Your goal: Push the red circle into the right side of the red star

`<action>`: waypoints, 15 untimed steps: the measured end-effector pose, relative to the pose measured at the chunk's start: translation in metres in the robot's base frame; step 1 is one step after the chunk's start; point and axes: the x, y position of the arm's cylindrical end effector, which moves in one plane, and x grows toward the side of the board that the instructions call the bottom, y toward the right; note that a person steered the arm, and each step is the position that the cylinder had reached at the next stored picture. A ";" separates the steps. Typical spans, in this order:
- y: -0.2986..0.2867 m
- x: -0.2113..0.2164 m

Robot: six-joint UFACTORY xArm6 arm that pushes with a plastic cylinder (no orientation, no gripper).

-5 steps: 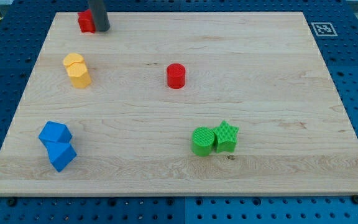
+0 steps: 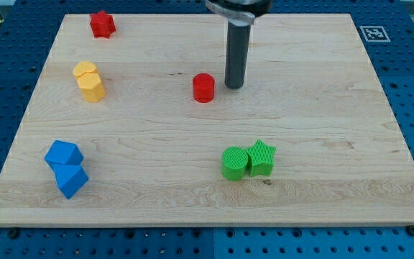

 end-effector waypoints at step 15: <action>-0.181 -0.182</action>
